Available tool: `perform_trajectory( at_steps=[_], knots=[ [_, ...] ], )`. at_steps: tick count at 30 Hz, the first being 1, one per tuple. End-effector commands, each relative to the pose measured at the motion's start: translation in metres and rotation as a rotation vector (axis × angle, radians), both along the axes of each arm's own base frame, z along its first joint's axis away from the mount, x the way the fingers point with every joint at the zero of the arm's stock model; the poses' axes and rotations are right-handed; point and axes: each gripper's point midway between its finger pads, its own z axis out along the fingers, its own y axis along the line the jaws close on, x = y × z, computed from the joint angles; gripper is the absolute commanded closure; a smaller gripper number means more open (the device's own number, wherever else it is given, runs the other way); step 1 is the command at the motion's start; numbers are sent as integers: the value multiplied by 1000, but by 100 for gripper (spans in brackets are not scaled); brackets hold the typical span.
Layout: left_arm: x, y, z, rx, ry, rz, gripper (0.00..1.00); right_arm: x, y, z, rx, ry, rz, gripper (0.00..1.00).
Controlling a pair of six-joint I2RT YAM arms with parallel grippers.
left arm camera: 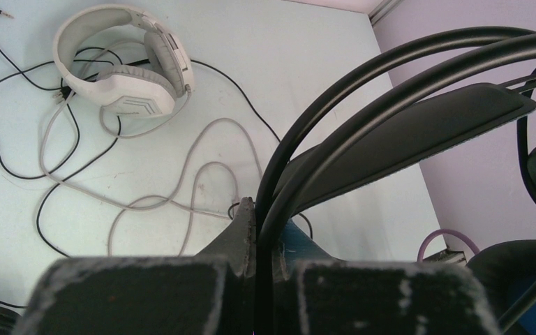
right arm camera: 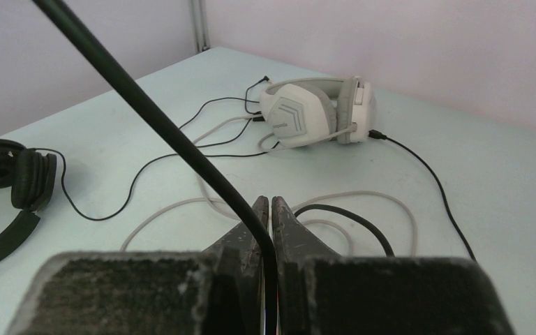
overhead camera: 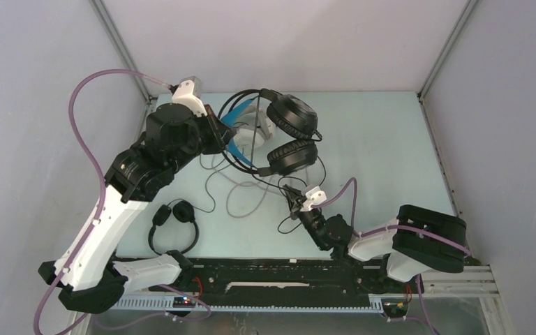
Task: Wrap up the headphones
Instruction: Wrap the headphones cable around the headphones.
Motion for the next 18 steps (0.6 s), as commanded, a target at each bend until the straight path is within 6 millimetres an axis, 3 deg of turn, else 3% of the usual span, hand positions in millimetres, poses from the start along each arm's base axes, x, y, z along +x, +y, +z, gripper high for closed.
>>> perform_trajectory(
  at_steps=[1, 15, 18],
  knots=[
    [-7, 6, 67, -149, -152, 2, 100, 4, -13, 12, 77, 6, -42, 94],
    [2, 26, 66, -137, -173, 88, 100, 2, -14, 5, 81, 23, -40, 96],
    [-4, 20, 71, -166, -181, 42, 100, 3, -10, 3, 78, 26, -29, 94]
  ],
)
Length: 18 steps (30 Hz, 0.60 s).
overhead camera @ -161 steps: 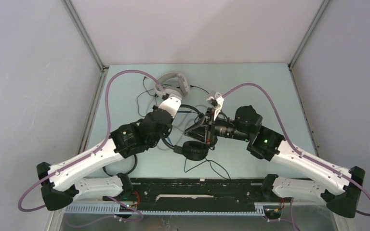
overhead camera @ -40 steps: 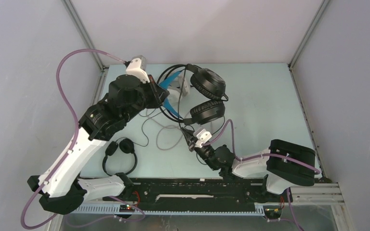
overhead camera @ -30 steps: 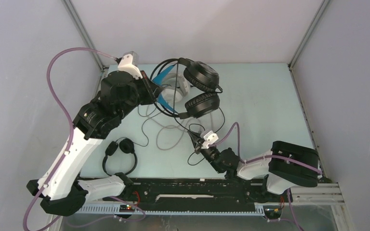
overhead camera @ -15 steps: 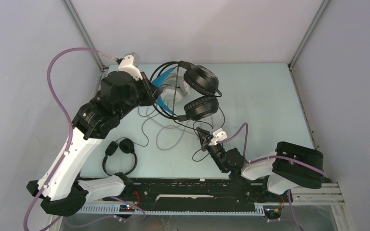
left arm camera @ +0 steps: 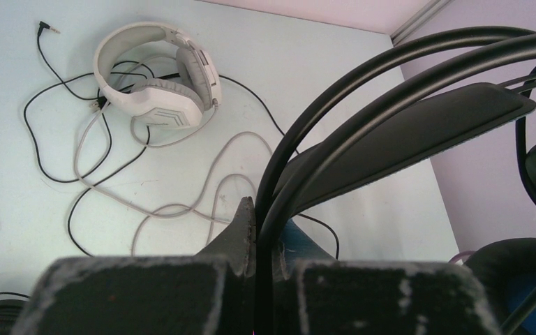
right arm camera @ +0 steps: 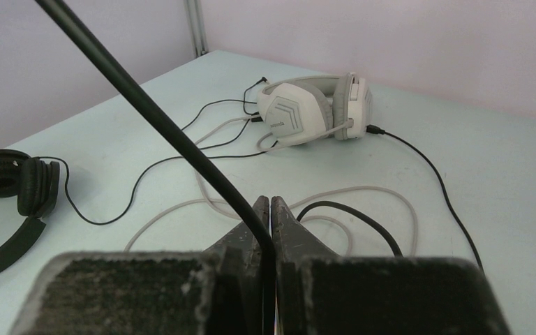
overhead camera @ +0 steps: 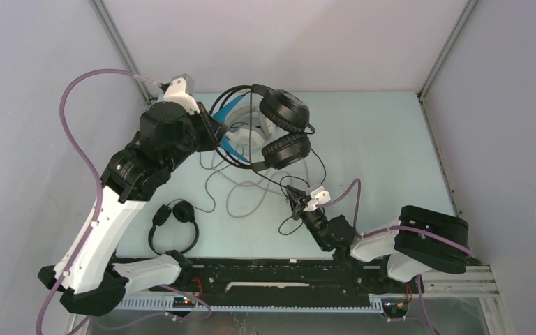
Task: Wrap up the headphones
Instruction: Wrap the headphones cable around the headphones.
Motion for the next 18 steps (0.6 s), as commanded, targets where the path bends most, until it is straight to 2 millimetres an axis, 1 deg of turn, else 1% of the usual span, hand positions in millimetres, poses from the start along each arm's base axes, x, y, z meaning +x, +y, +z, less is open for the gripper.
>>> perform_trajectory(
  at_steps=[1, 3, 5, 7, 9, 12, 15, 18],
  knots=[
    [-17, -1, 71, -190, -164, -47, 100, 5, -4, 3, 38, 6, -22, 94],
    [-20, -2, 68, -181, -151, -65, 100, 10, -9, -1, 37, 16, -52, 94],
    [-21, 3, 63, -155, -141, -50, 100, 12, -14, -2, 42, 23, -69, 94],
    [-25, 1, 61, -148, -149, -76, 100, 12, -13, -1, 48, 21, -55, 93],
    [-31, -9, 61, -156, -144, -146, 100, 12, -10, 0, 45, 16, -40, 88],
    [-46, -28, 58, -166, -114, -284, 100, 14, -7, 0, 24, 2, -30, 85],
    [-60, -41, 49, -170, -64, -390, 100, 20, -12, 2, 16, -13, -45, 82],
    [-72, -48, 36, -149, -23, -467, 100, 26, -19, 7, 17, -27, -55, 81]
  ],
)
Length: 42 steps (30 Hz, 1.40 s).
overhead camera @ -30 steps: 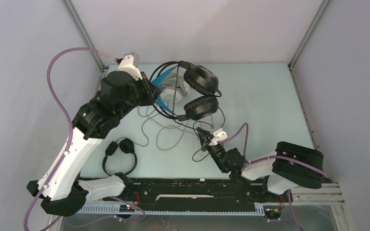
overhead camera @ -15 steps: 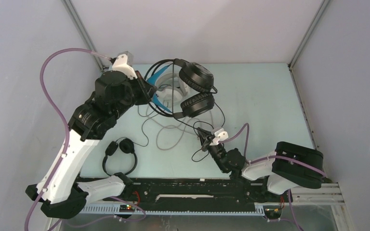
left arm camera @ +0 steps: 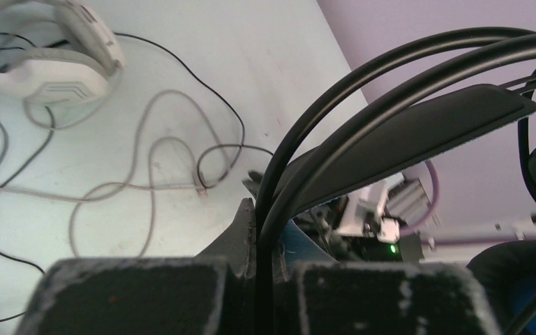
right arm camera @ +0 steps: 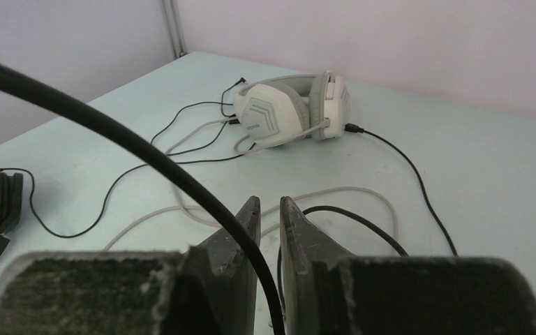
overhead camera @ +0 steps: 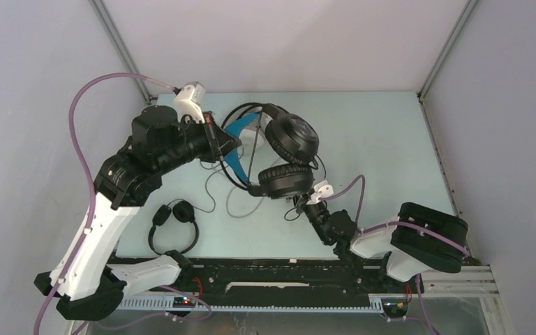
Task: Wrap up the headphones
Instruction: Wrap the headphones cable around the headphones.
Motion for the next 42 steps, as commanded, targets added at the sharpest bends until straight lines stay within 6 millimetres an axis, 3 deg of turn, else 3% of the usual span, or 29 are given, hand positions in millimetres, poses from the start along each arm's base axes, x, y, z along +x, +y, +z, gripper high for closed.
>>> perform_trajectory(
  at_steps=[1, 11, 17, 23, 28, 36, 42],
  knots=[
    [-30, -15, 24, -74, -38, -178, 100, 9, -10, 11, 13, -35, -24, 80],
    [-46, -7, -16, 99, -20, -291, 100, 23, -41, 10, 30, -32, -79, 75],
    [-39, 2, -43, 267, -137, -356, 100, 15, -45, 23, 50, -44, 11, 92],
    [-35, -4, -40, 320, -343, -428, 100, -6, -22, 30, 52, 112, 241, 100],
    [-26, -7, -35, 421, -529, -478, 100, -20, -23, 52, 60, 195, 324, 100],
    [-15, 0, -71, 720, -644, -530, 100, -53, -28, 78, 36, 337, 466, 100],
    [6, 11, -80, 834, -638, -427, 100, -78, -19, 93, 28, 389, 626, 100]
  ],
)
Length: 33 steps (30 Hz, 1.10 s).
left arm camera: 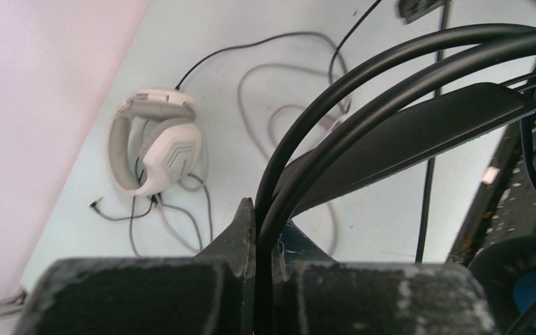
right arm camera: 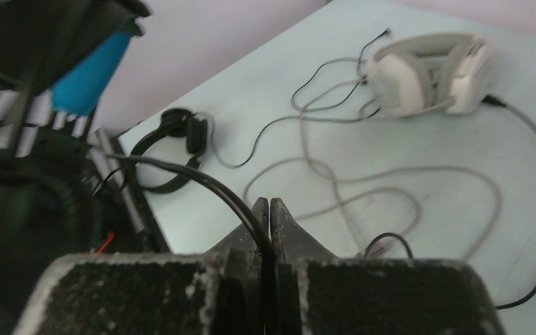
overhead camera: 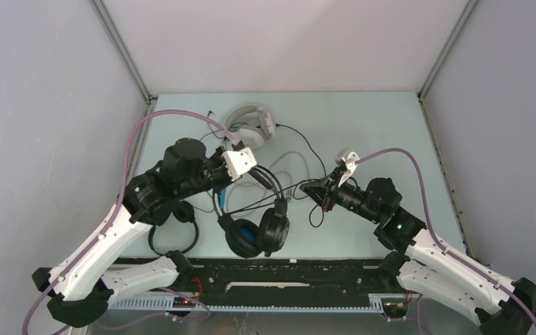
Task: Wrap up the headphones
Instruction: Wrap the headphones cable around the headphones.
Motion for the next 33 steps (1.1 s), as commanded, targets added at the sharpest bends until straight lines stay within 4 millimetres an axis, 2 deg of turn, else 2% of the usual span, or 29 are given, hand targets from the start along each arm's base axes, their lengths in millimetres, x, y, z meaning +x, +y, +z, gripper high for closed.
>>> perform_trajectory(
  at_steps=[1, 6, 15, 20, 22, 28, 31, 33],
  knots=[
    [27, 14, 11, 60, -148, 111, 100, -26, 8, 13, 2, 79, 155, 100],
    [37, 20, -3, 191, -211, 146, 100, -29, 9, 30, 45, 100, 184, 100],
    [47, 18, -8, 223, -272, 177, 100, -35, 20, 38, 36, 145, 257, 100],
    [45, 14, -18, 254, -285, 140, 100, -21, 19, 44, 29, 145, 195, 100],
    [45, 13, -19, 245, -295, 138, 100, -19, 16, 40, 10, 163, 176, 100],
    [57, 19, -10, 220, -298, 257, 100, -27, 18, 41, 17, 188, 228, 100],
    [64, 24, 1, 168, -292, 352, 100, -36, 25, 39, 25, 219, 295, 94],
    [68, 29, 8, 126, -283, 429, 100, -42, 32, 46, 49, 212, 346, 91]
  ],
)
